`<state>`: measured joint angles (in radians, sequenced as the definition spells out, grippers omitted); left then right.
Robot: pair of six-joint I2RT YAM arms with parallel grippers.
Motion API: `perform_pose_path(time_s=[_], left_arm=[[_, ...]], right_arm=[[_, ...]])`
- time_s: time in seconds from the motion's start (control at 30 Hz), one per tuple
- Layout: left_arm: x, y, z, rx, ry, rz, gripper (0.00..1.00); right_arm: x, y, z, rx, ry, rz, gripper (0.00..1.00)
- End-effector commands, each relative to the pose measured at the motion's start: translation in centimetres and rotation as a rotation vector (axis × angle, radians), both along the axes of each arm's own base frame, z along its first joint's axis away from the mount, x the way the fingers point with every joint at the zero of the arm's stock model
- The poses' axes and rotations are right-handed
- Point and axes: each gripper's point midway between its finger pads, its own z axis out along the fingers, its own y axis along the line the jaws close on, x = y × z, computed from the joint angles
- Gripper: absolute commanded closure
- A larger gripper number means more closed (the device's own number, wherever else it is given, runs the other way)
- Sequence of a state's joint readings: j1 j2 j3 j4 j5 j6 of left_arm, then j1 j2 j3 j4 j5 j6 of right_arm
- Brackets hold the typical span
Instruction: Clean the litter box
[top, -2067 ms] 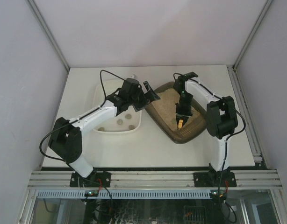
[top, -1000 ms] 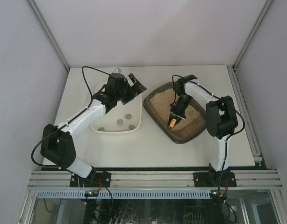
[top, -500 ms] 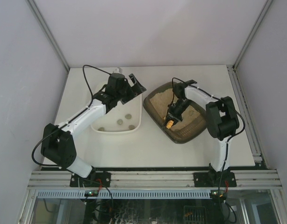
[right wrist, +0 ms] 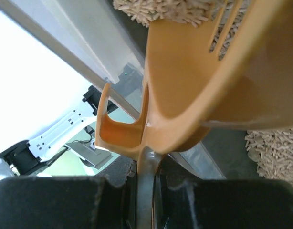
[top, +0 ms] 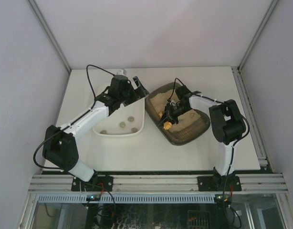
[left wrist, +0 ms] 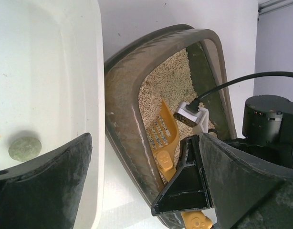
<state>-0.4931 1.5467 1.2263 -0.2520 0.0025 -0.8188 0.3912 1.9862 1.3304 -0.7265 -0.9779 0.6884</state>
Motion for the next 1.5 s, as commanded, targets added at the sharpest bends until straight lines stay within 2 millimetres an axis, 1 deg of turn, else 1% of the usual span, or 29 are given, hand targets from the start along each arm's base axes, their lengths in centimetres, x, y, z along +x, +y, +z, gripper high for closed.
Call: perform_pose_path(time_s=[0.0, 0.13, 0.37, 0.6, 0.83, 0.97, 1.1, 1.23, 1.33, 1.47], left_arm=[[1.5, 1.4, 2.3, 0.018, -0.078, 0.018, 0.04], [1.8, 1.9, 2.4, 0.017, -0.076, 0.028, 0.04], [1.8, 1.9, 2.3, 0.025, -0.069, 0.024, 0.04], [2.0, 2.5, 1.9, 0.041, -0.030, 0.034, 0.04], [2.1, 3.0, 2.9, 0.057, -0.055, 0.032, 0.04], [1.9, 3.3, 3.3, 0.066, -0.070, 0.022, 0.04], [1.5, 3.5, 3.2, 0.085, -0.078, -0.003, 0.04], [1.0, 4.0, 2.4, 0.128, -0.073, -0.029, 0.04], [0.8, 4.8, 1.7, 0.168, -0.067, -0.024, 0.04], [0.3, 6.2, 1.1, 0.206, -0.077, -0.033, 0.04]], right_arm=[[2.0, -0.1, -4.1, -0.004, -0.218, -0.038, 1.00], [1.8, -0.9, -4.1, 0.033, -0.247, -0.103, 1.00], [-0.5, -2.0, -4.3, 0.044, -0.310, -0.099, 1.00], [-0.8, -3.0, -4.0, 0.062, -0.377, -0.102, 1.00], [-1.5, -5.0, -4.9, 0.025, -0.400, -0.114, 1.00], [-1.4, -6.1, -5.3, 0.015, -0.416, -0.138, 1.00], [-0.9, -6.7, -5.4, 0.009, -0.455, -0.148, 1.00], [-0.7, -6.8, -5.7, 0.003, -0.487, -0.136, 1.00], [-0.4, -7.1, -5.6, -0.002, -0.548, -0.132, 1.00], [0.2, -7.8, -5.0, -0.011, -0.641, -0.159, 1.00]])
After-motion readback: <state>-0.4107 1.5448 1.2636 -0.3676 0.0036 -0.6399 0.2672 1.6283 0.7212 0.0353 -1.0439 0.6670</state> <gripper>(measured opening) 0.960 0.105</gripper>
